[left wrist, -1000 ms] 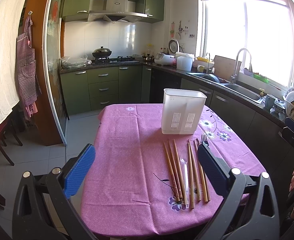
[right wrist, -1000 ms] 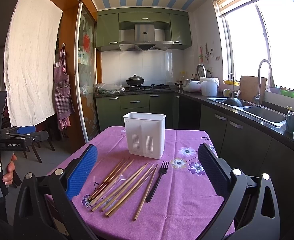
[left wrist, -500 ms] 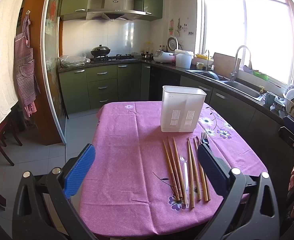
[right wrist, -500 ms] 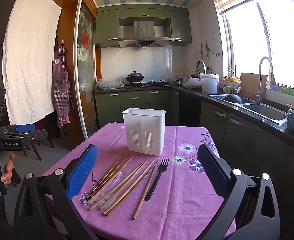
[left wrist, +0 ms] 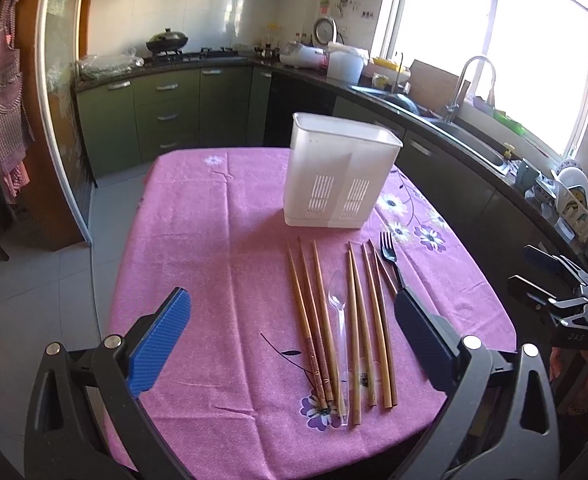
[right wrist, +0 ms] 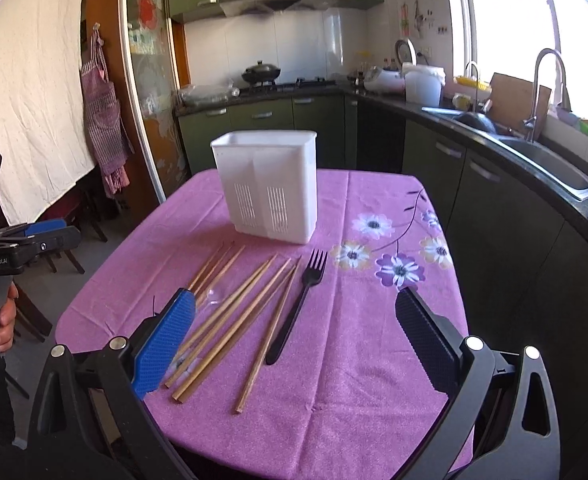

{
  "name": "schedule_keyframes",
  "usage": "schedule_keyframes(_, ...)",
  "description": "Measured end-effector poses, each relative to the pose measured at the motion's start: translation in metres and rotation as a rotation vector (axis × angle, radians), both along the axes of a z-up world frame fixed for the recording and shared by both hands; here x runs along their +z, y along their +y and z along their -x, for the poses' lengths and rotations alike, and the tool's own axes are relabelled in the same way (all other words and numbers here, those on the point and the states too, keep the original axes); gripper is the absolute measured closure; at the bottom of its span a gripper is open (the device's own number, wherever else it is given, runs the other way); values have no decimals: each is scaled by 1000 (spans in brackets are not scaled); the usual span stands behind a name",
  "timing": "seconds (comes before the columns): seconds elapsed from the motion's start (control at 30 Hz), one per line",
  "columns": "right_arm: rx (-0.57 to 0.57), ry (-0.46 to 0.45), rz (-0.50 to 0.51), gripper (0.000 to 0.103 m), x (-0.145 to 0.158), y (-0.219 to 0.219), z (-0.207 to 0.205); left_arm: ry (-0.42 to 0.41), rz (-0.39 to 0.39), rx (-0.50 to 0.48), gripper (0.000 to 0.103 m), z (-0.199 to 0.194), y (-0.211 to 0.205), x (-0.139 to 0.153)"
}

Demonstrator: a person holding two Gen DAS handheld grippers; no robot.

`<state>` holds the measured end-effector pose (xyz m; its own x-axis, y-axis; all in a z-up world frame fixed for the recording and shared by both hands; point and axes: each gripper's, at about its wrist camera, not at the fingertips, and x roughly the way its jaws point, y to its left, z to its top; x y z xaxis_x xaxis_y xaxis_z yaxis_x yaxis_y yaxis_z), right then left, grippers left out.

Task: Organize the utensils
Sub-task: 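Lower the left tool onto the clear spoon and close while right tool approaches black fork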

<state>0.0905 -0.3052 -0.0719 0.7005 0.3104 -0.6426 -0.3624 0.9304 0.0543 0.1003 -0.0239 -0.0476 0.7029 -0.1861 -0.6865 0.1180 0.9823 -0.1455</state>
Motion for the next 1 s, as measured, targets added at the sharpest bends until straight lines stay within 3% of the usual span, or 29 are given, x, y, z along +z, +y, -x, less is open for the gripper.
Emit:
schedule_keyframes(0.17,17,81,129,4,-20,14,-36,194,21,-86,6,-46,-27,-28)
schedule_keyframes(0.23,19,122,137,10,-26,17,-48,259,-1,-117,11,-59,-41,-38)
schedule_keyframes(0.3,4,163,151,37,-33,16,-62,312,-25,-156,25,-68,-56,-47)
schedule_keyframes(0.37,-10,187,145,50,-38,13,-74,377,-22,-185,46,-76,-65,-57)
schedule_keyframes(0.4,-14,200,139,52,-40,11,-78,404,-22,-192,48,-80,-68,-61)
schedule_keyframes(0.5,-14,217,136,54,-44,10,-84,447,-73,-197,51,-87,-77,-72)
schedule_keyframes(0.57,-6,218,143,57,-46,13,-83,480,-92,-211,69,-90,-81,-78)
schedule_keyframes(0.6,-4,216,147,58,-46,14,-82,497,-100,-215,71,-91,-83,-81)
schedule_keyframes(0.83,8,221,148,60,-49,19,-84,543,-193,-218,76,-101,-96,-96)
schedule_keyframes(1.0,20,218,142,60,-50,22,-83,575,-220,-224,87,-107,-103,-106)
